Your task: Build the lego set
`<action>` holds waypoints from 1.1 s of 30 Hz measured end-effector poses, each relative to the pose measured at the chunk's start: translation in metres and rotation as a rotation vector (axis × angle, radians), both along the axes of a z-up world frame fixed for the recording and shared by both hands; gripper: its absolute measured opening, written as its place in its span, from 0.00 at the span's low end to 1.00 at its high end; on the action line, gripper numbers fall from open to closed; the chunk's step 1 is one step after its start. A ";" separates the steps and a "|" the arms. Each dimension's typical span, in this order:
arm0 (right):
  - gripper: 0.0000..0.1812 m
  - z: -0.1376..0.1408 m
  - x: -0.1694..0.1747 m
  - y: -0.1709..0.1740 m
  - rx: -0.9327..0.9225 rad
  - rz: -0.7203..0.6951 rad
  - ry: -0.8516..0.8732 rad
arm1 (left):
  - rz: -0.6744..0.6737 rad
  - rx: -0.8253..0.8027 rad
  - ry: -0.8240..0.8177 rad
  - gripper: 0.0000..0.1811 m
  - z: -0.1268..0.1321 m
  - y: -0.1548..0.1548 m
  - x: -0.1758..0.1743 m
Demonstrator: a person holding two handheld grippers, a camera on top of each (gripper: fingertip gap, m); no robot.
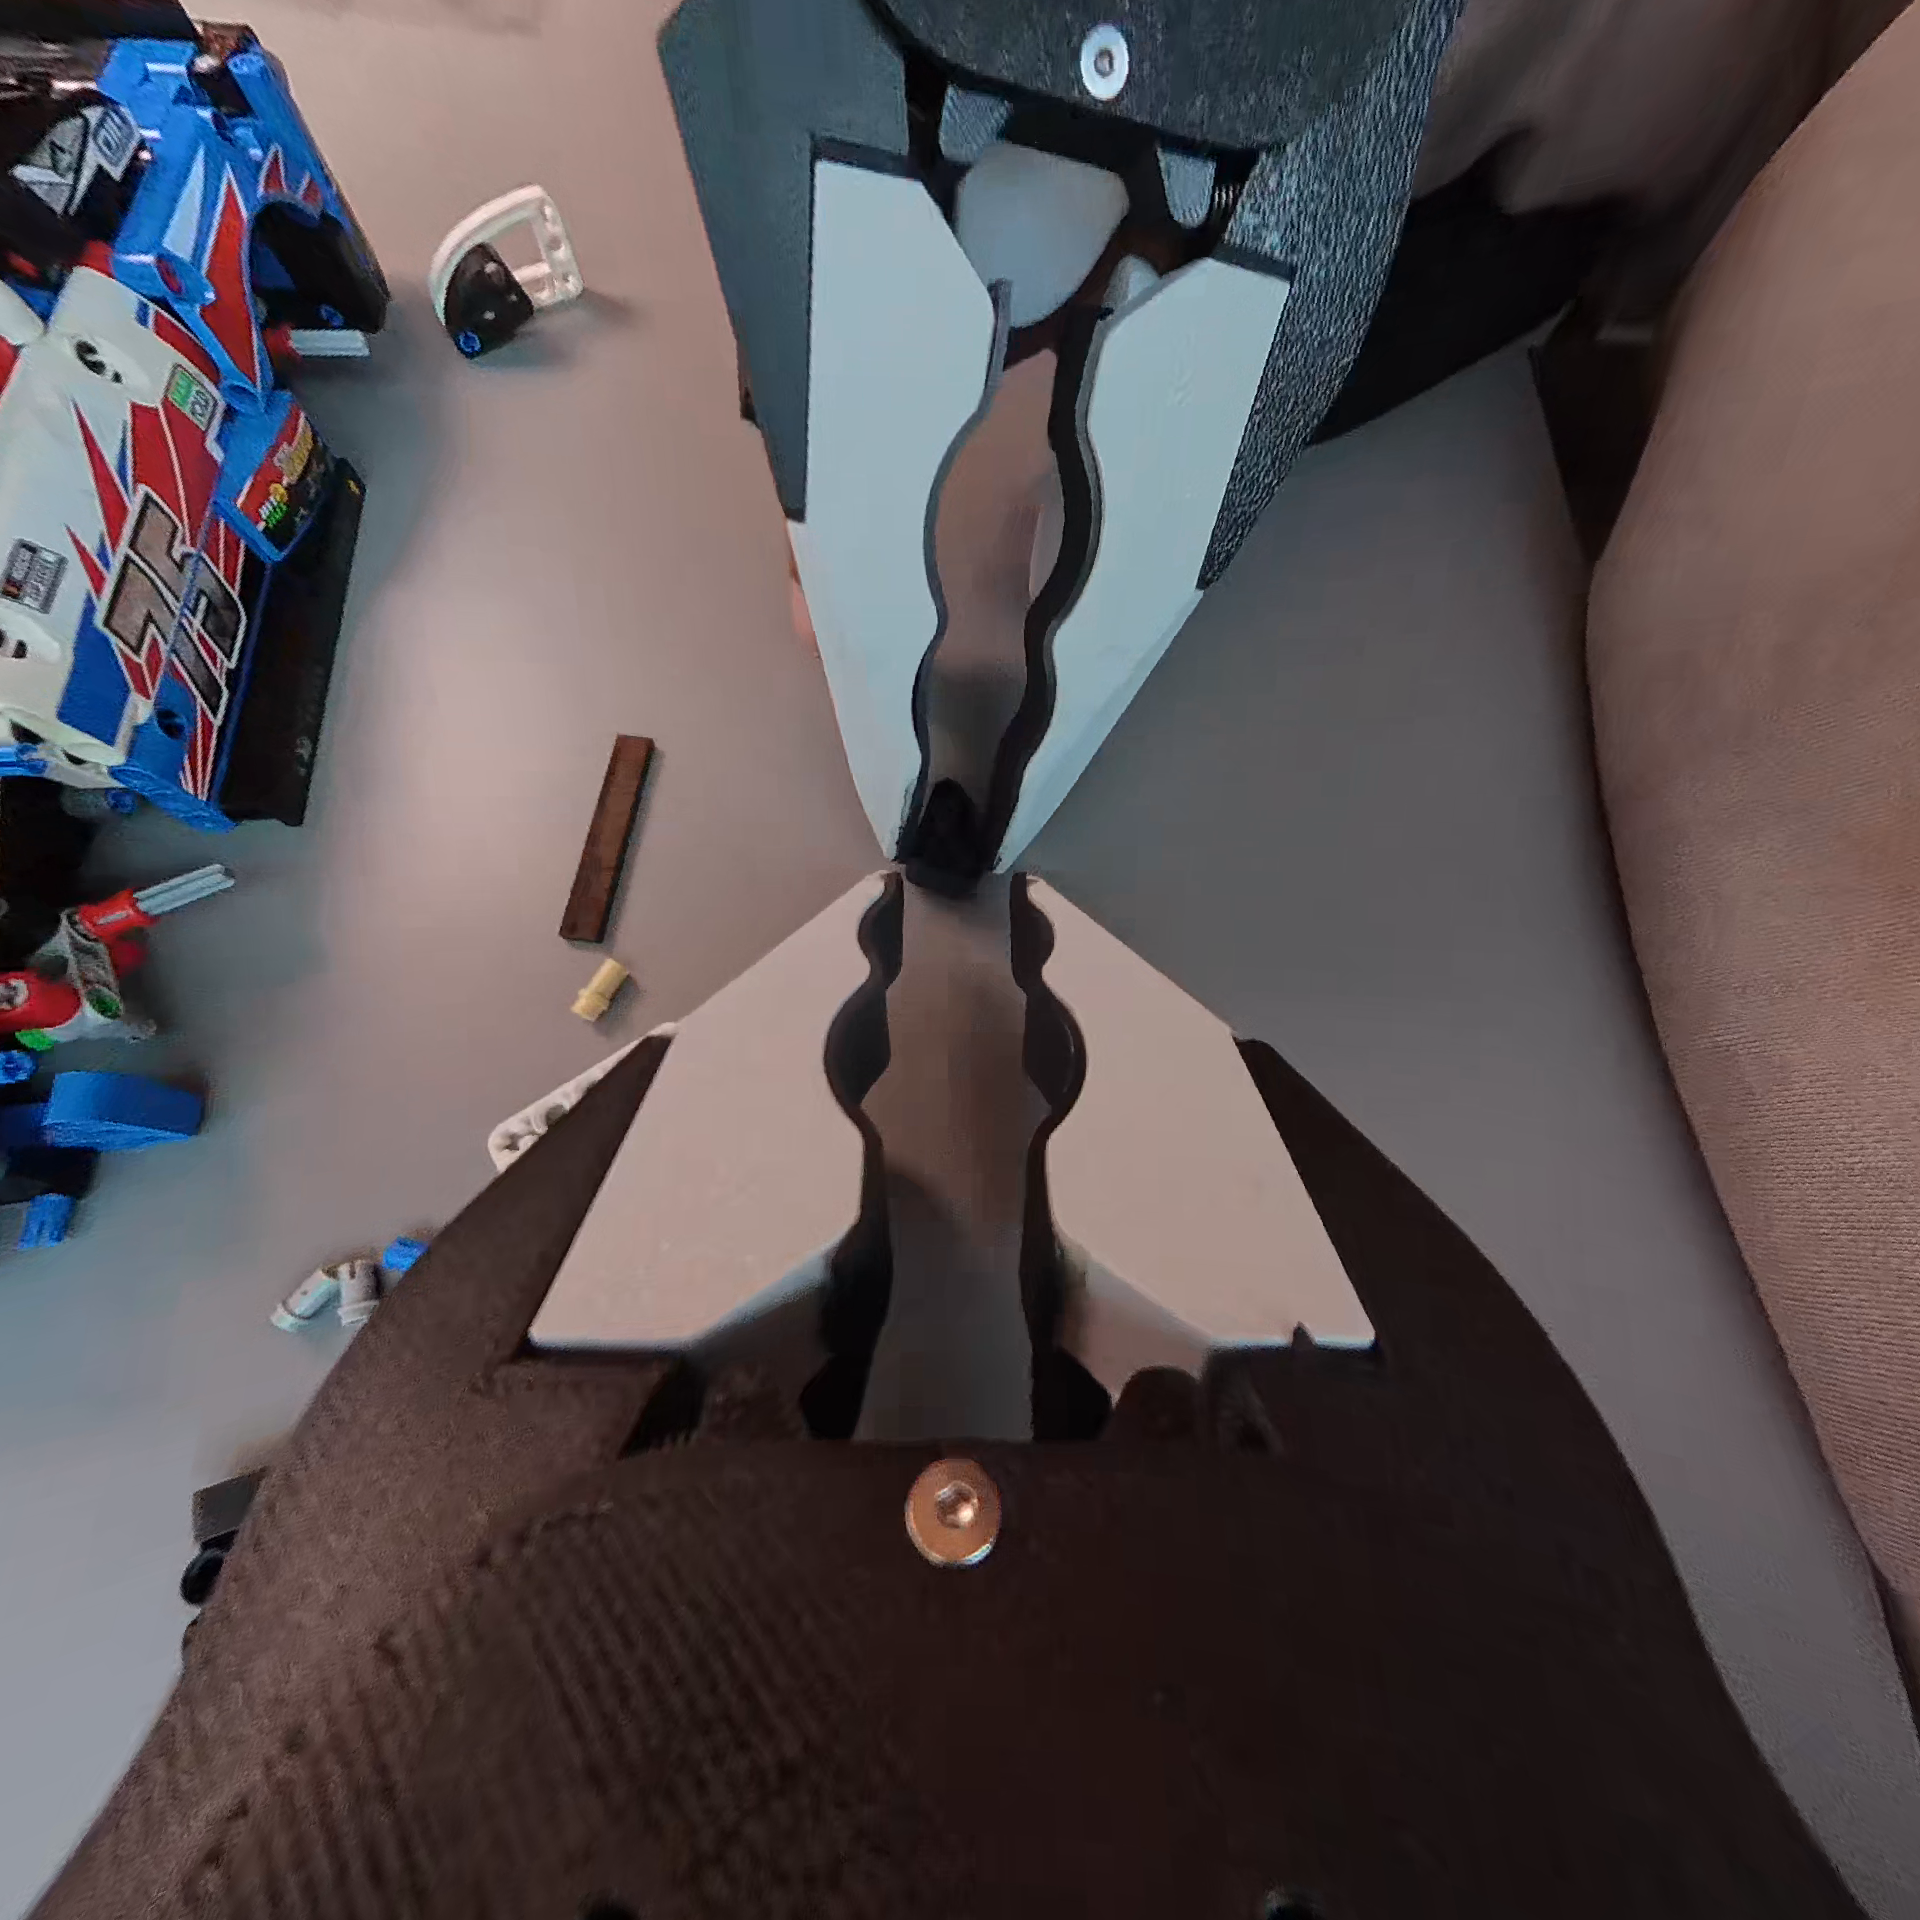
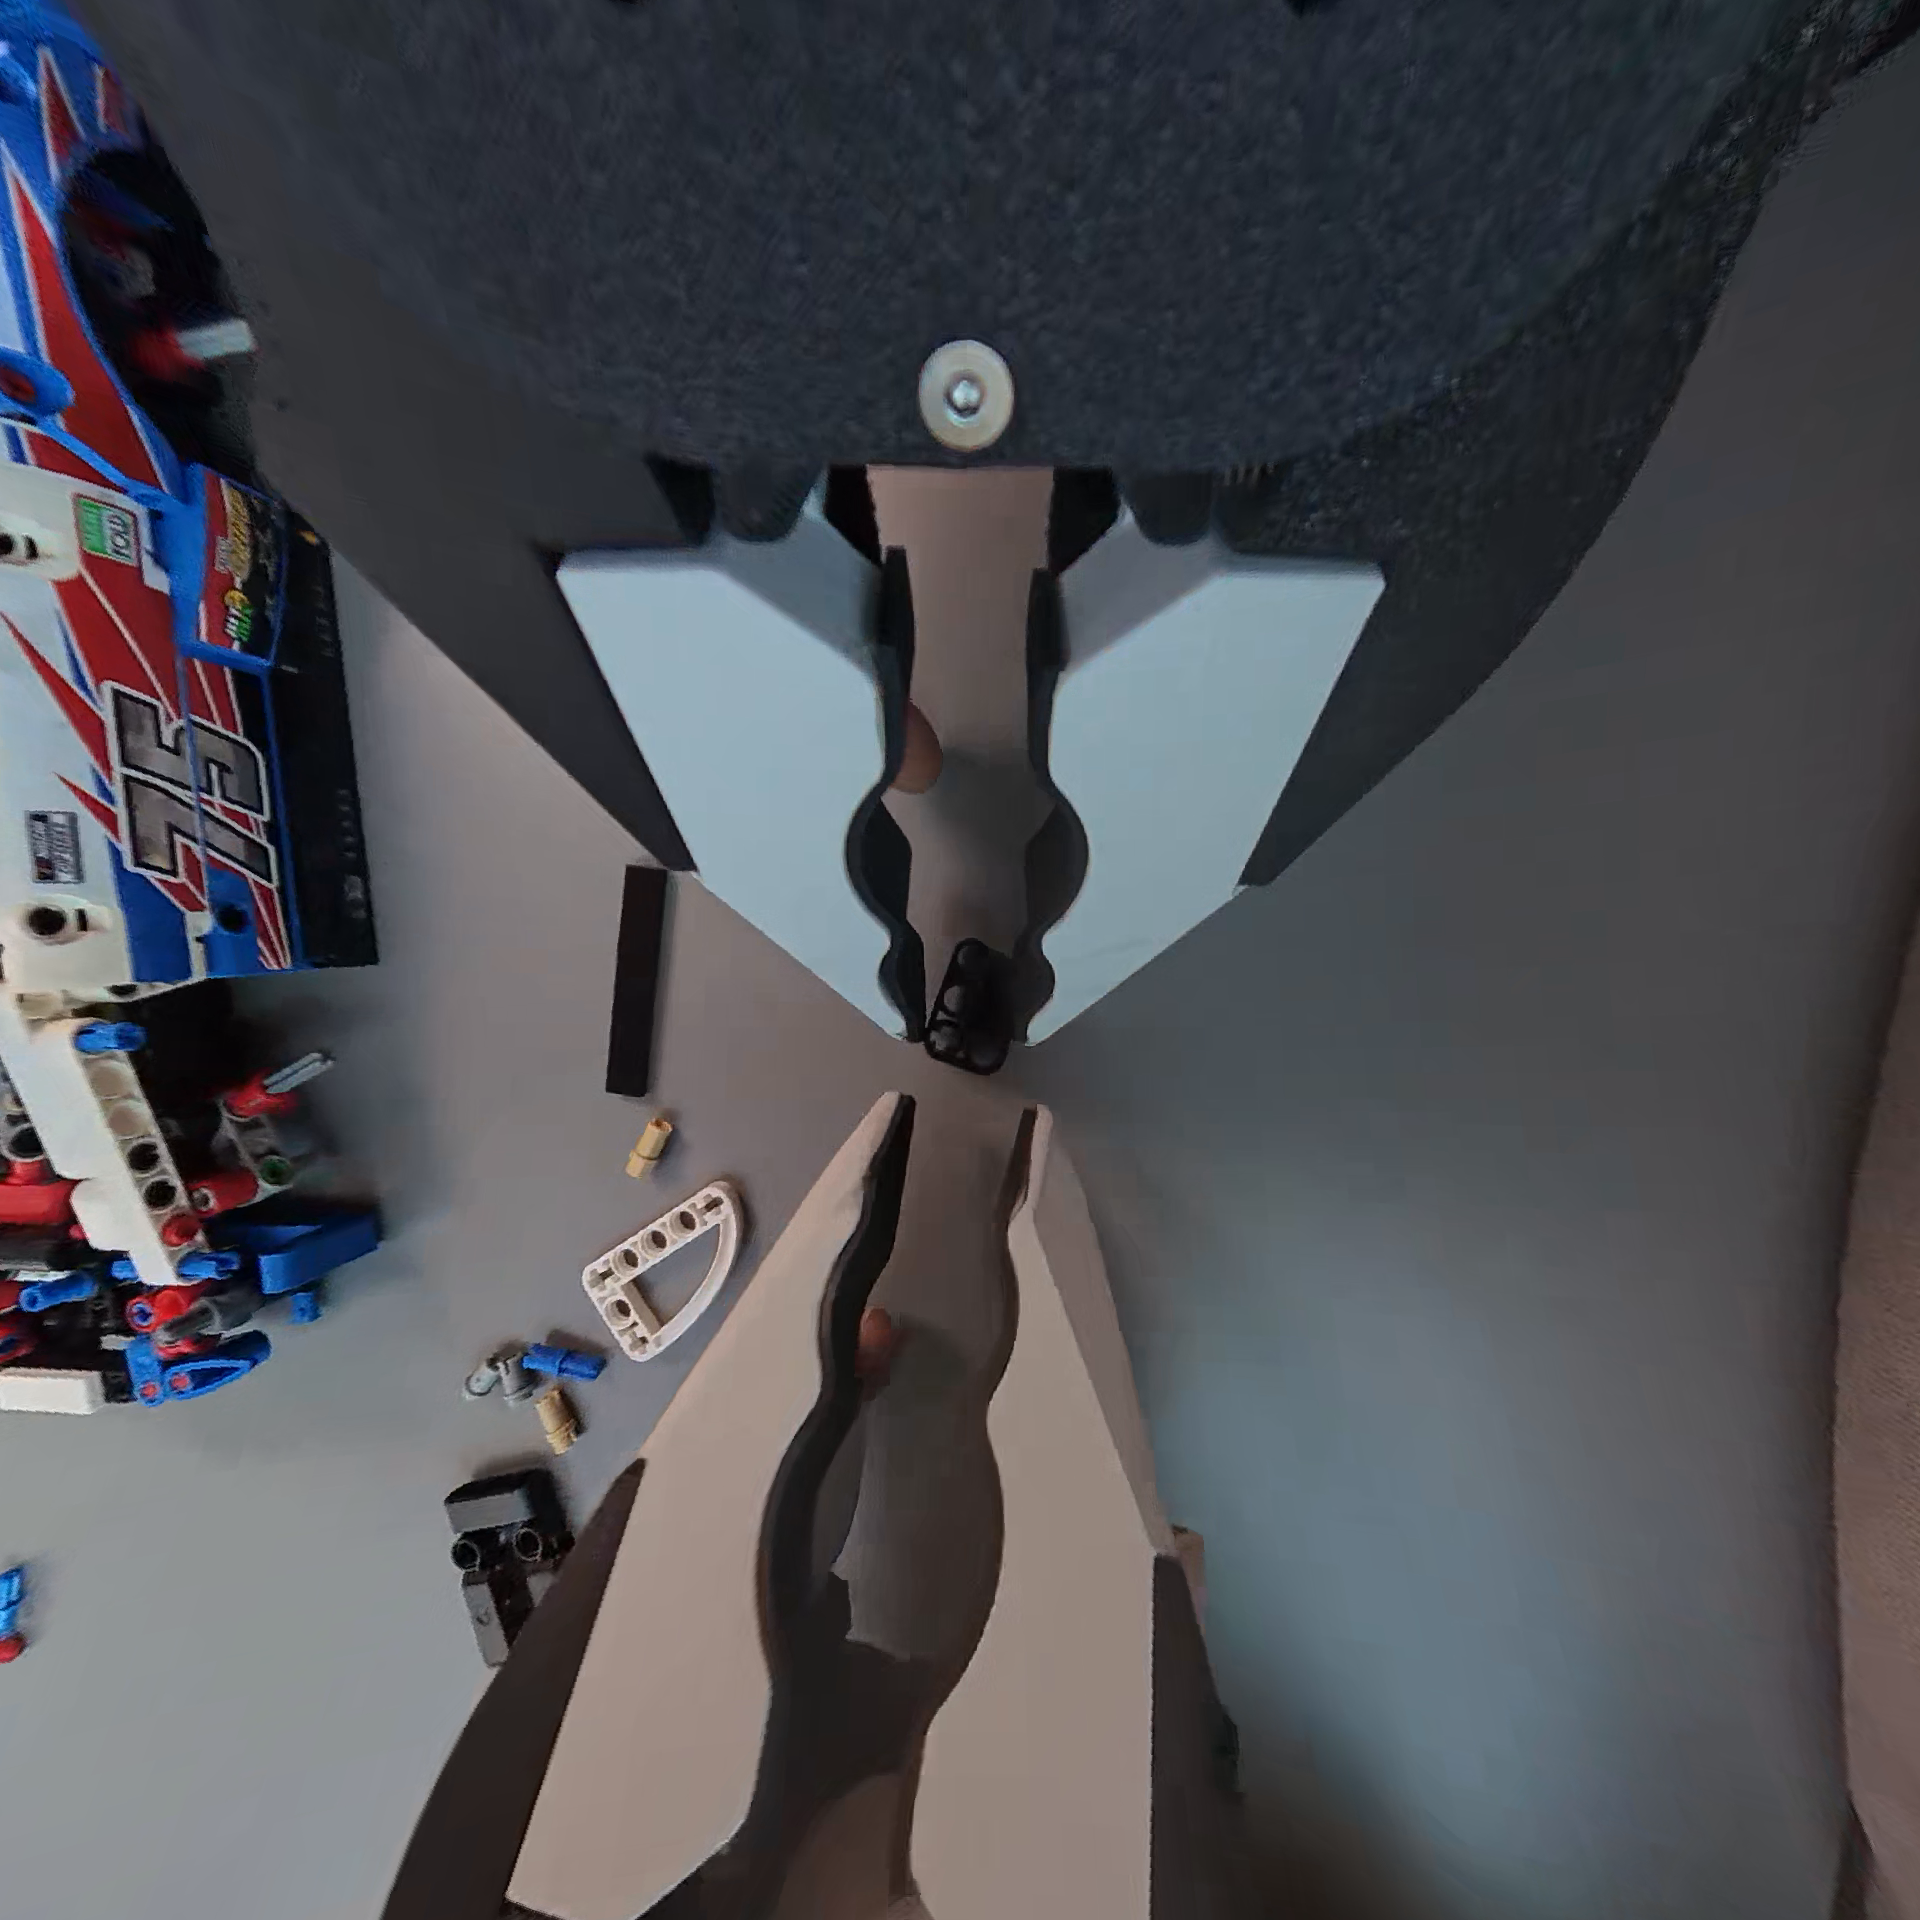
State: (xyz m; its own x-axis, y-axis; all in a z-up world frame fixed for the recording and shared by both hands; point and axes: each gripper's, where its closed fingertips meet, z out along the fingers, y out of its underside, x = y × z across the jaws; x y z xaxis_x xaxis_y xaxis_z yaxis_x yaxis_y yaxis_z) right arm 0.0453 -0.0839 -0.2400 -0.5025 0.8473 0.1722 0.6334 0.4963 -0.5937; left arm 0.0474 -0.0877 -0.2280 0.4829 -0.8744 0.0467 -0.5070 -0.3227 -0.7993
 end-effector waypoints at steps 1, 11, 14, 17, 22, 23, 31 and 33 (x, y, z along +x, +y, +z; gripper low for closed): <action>0.09 0.000 0.000 0.001 -0.008 -0.011 0.004 | 0.001 0.005 0.016 0.10 -0.002 0.000 0.000; 0.09 0.007 0.021 0.012 -0.132 -0.064 0.026 | 0.021 0.038 0.075 0.13 -0.007 0.006 0.002; 0.07 0.003 0.019 0.008 -0.120 -0.047 0.015 | 0.011 0.042 0.094 0.14 -0.009 0.006 0.006; 0.07 0.003 0.016 0.007 -0.120 -0.044 0.022 | 0.005 0.058 0.121 0.14 -0.010 0.006 0.007; 0.06 0.003 0.014 0.007 -0.117 -0.048 0.037 | 0.004 0.070 0.154 0.10 -0.012 0.007 0.006; 0.06 0.004 0.014 0.008 -0.116 -0.051 0.043 | 0.006 0.072 0.160 0.08 -0.012 0.007 0.005; 0.06 0.014 0.009 0.014 -0.184 -0.083 0.135 | 0.010 0.087 0.193 0.07 -0.013 0.005 -0.003; 0.06 0.019 0.008 0.018 -0.212 -0.100 0.172 | 0.011 0.088 0.198 0.07 -0.013 0.004 -0.007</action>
State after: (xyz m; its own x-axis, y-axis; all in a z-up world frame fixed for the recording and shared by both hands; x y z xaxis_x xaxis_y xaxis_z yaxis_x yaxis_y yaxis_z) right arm 0.0528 -0.0664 -0.2207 -0.3933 0.9174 0.0616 0.5539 0.2899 -0.7805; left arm 0.0408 -0.0835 -0.2405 0.4844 -0.8656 -0.1267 -0.6540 -0.2621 -0.7097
